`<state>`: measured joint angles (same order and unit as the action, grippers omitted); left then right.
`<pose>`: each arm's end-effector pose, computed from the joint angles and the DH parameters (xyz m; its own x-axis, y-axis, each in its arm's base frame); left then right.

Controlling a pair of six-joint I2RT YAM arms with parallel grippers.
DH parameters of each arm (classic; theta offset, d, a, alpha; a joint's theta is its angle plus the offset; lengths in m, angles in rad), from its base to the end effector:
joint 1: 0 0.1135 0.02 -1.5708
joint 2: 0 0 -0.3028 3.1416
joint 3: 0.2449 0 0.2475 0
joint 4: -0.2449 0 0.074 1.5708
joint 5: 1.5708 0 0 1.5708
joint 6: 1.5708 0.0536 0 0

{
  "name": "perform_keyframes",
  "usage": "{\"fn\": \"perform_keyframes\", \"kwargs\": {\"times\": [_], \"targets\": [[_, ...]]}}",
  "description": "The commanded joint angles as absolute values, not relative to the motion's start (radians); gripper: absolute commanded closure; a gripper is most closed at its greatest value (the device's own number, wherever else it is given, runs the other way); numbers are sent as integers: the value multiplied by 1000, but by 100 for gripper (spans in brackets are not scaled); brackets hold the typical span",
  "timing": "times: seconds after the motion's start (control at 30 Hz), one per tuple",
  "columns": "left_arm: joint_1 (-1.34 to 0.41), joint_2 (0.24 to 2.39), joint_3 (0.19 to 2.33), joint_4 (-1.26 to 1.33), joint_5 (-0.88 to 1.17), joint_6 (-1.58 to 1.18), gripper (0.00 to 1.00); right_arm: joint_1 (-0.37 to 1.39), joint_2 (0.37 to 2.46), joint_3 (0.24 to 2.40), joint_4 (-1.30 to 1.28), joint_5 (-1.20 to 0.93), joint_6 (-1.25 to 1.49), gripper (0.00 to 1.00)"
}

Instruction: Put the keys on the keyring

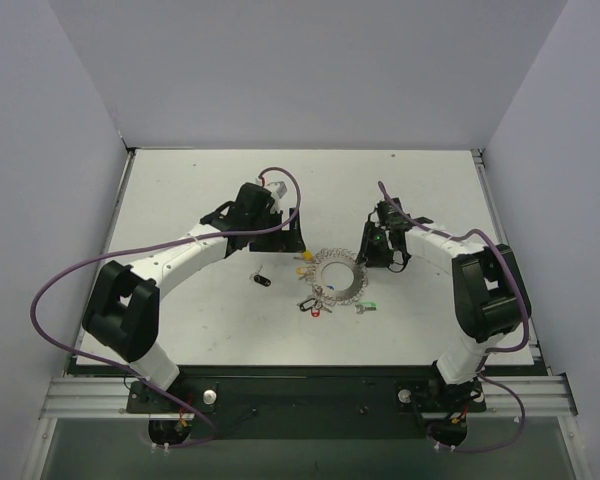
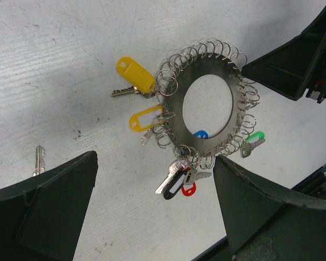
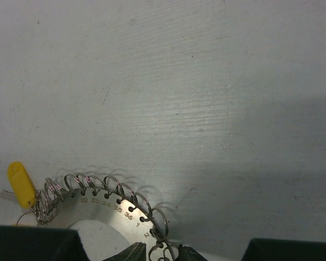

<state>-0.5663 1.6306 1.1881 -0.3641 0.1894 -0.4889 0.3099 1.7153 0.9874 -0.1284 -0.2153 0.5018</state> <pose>0.3055 -0.2062 0.2757 -0.8370 -0.0145 -0.5471 0.2761 0.8519 -0.4450 0.3447 0.1224 0.2027 -0.8382 0.2250 -0.4968 -0.0320 0.8891 0.4567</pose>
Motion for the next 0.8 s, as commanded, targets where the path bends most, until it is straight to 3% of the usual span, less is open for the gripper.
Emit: {"fn": "perform_keyframes", "kwargs": {"times": [0.0, 0.27, 0.47, 0.77], "targets": [[-561, 1588, 1204, -364, 176, -482, 2, 319, 1729, 1028, -163, -225, 520, 72], [-561, 1582, 1197, -367, 170, -480, 2, 319, 1726, 1025, -163, -226, 517, 85], [-561, 1580, 1192, -364, 170, -480, 2, 319, 1697, 1017, -155, -224, 505, 100], [-561, 1569, 1181, -364, 167, -479, 3, 321, 1649, 999, -146, -213, 480, 98]]}}
